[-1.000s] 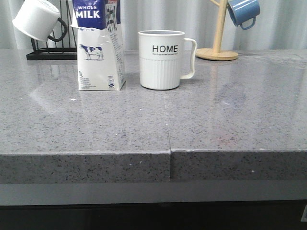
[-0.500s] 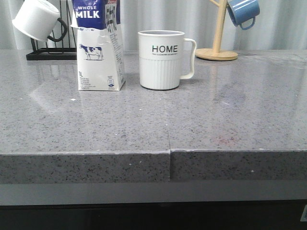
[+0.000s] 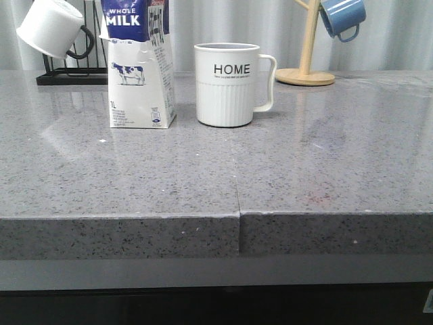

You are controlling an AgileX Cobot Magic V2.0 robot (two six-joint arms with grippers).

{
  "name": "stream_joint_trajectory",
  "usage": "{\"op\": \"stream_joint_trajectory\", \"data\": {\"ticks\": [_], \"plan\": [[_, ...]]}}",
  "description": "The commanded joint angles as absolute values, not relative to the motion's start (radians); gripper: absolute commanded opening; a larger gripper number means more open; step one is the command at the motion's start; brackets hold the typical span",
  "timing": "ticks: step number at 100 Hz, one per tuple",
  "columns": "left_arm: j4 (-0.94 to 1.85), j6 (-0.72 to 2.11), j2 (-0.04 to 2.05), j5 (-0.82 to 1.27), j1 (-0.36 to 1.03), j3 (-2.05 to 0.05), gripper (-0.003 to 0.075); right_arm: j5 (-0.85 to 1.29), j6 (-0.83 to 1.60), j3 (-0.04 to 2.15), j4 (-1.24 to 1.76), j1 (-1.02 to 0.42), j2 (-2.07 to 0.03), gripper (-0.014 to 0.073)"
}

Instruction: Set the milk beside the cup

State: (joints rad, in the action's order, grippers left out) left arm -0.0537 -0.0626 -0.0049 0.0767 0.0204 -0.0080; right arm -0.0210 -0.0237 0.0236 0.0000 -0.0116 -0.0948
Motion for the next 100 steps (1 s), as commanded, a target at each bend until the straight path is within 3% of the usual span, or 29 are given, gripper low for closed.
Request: {"op": "stream_joint_trajectory", "data": {"ticks": [1, 100], "plan": [[-0.054, -0.066, -0.036, -0.011, 0.018, 0.044, -0.002, -0.107, 0.0, 0.003, 0.011, -0.025, -0.034, -0.0122], [-0.054, -0.066, -0.036, -0.011, 0.018, 0.044, -0.002, -0.041, 0.041, -0.009, 0.012, -0.04, 0.029, -0.0122]]}}
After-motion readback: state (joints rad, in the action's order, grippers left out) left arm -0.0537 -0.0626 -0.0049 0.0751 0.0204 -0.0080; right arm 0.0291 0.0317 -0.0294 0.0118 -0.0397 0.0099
